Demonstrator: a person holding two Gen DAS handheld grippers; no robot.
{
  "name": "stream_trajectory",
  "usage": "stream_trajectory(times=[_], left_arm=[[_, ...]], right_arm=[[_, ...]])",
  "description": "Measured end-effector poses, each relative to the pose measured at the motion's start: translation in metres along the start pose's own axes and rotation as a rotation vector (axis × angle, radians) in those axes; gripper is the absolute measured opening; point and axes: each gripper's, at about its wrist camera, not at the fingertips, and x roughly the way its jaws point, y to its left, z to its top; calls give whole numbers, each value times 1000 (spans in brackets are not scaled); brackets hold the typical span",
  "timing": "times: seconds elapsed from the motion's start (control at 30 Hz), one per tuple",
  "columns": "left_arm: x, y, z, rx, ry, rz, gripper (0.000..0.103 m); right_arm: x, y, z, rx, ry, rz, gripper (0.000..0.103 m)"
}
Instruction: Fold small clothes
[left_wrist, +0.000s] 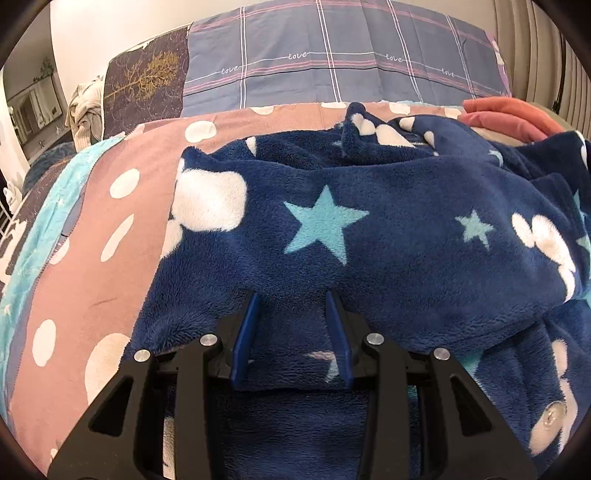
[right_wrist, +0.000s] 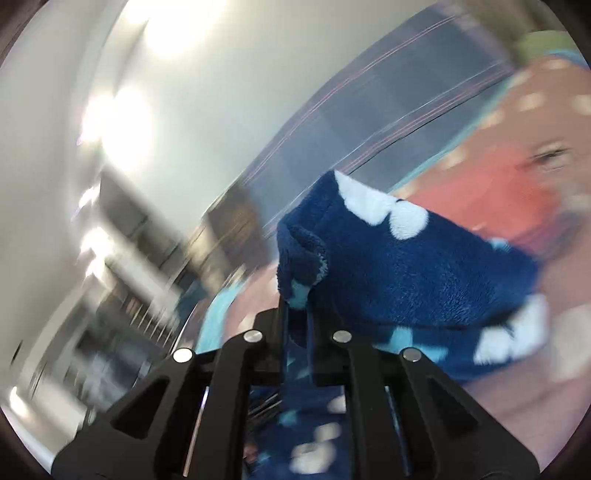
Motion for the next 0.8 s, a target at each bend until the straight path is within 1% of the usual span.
stream_trajectory(times=[0.07,0.13,0.17,0.2,0.23,0.3,0.33,0.37,0.43,0.47,0.5,0.53,0.57,0.6,0.63,0.67,0.7,0.73,0.77,0.8], left_arm=[[0,5,0,-21,-2,-27,40],[0,7,-1,-39,-4,-51,40],[1,9,-1,-49,-5,-64,41],[1,10,-1,-55,-6,-72,41],[1,12,-1,-63,-7,-85,42],[2,13,-1,-72,-7,-102,43],[2,13,-1,-72,-8,-105,43],[2,13,-1,-72,-8,-105,44],[0,13,-1,-74,-13,-111,44],[-3,14,0,-83,-20,-134,47],[-9,18,1,-100,-29,-187,48],[-17,21,2,-139,-35,-302,49],[-22,22,4,-172,-32,-401,53],[-26,20,6,-195,-23,-477,57],[-28,12,10,-198,3,-534,66],[-27,5,12,-186,23,-549,70],[-24,-5,14,-160,45,-554,70],[-18,-20,16,-117,62,-536,70],[-13,-31,18,-85,70,-511,68],[-9,-41,20,-67,69,-499,60]], right_arm=[[44,20,-24,-49,85,12,11],[87,26,-54,-87,188,-32,16],[104,24,-68,-92,250,-44,22],[116,17,-85,-84,331,-53,26],[122,10,-98,-70,375,-62,26],[121,1,-116,-63,412,-88,27],[125,1,-113,-68,415,-99,27],[118,3,-122,-81,410,-111,29],[110,1,-113,-127,381,-145,30],[105,-1,-111,-151,365,-165,32],[101,-5,-109,-173,352,-191,34],[101,-4,-106,-176,346,-206,35],[101,-8,-105,-170,341,-220,36],[97,-9,-106,-158,342,-223,36],[96,-13,-107,-149,344,-224,36],[94,-17,-111,-142,347,-231,36],[96,-18,-108,-141,347,-236,36],[94,-18,-110,-144,345,-241,36],[88,-17,-112,-150,342,-243,36],[87,-16,-115,-164,336,-247,36]])
